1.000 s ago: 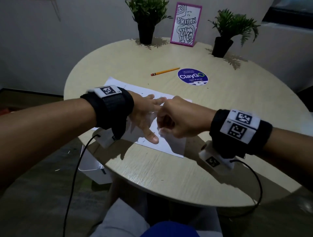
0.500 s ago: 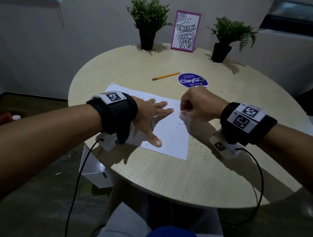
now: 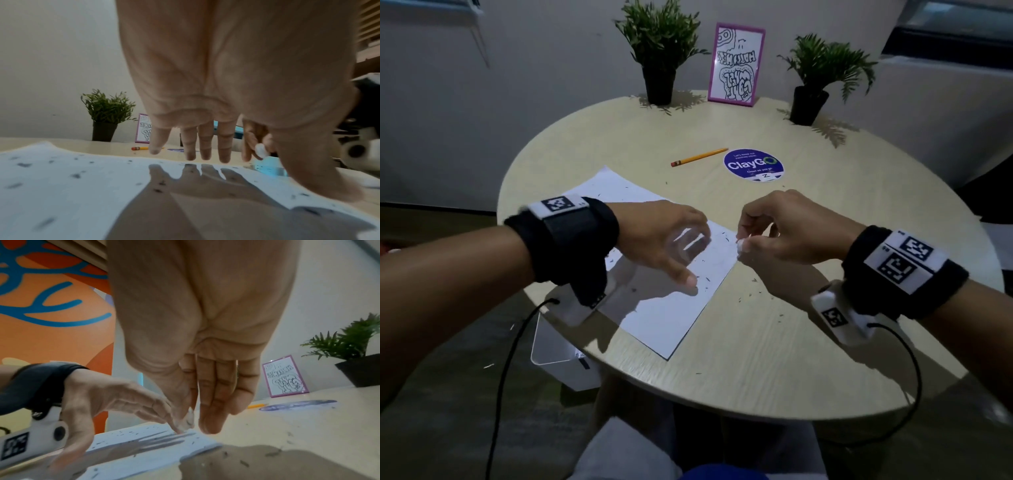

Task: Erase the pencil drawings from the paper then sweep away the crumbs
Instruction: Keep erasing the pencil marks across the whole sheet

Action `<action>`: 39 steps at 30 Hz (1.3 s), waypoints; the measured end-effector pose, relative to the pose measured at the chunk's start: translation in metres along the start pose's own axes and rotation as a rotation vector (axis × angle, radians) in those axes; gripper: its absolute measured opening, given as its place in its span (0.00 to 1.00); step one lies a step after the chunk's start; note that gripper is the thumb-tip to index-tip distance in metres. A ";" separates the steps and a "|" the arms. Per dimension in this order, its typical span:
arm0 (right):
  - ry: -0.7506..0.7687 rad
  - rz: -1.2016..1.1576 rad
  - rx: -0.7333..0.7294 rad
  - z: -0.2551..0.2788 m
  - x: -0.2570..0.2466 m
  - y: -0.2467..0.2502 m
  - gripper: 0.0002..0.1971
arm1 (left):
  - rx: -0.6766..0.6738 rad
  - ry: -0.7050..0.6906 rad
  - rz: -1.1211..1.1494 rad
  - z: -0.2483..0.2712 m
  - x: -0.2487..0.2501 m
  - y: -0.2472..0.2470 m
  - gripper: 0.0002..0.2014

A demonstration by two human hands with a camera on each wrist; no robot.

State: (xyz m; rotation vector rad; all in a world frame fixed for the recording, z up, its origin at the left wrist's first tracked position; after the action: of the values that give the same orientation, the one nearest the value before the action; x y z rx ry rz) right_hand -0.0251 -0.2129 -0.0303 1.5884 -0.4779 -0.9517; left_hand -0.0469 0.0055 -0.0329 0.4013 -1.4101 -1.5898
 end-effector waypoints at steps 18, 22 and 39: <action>0.147 0.146 -0.083 0.005 -0.055 -0.016 0.17 | -0.266 0.022 -0.022 -0.025 0.010 -0.016 0.33; 0.171 0.103 -0.155 0.007 -0.057 -0.017 0.01 | -0.257 0.024 -0.030 -0.024 0.009 -0.016 0.32; 0.035 0.205 -0.020 -0.002 -0.040 -0.009 0.03 | -0.287 0.036 -0.136 -0.024 0.013 -0.017 0.60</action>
State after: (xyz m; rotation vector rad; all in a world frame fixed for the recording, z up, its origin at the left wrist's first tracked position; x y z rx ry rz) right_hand -0.0485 -0.1798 -0.0261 1.5038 -0.5929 -0.7704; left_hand -0.0430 -0.0208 -0.0504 0.3579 -1.1252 -1.8557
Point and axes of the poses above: each hand's wrist, its own z-axis away from the middle knuckle, its own y-axis out of the back of the hand, x = y × z, the point moved 2 cm from there along -z, towards the middle knuckle, and after that the axes turned 3 degrees about z, right-handed, at the moved point
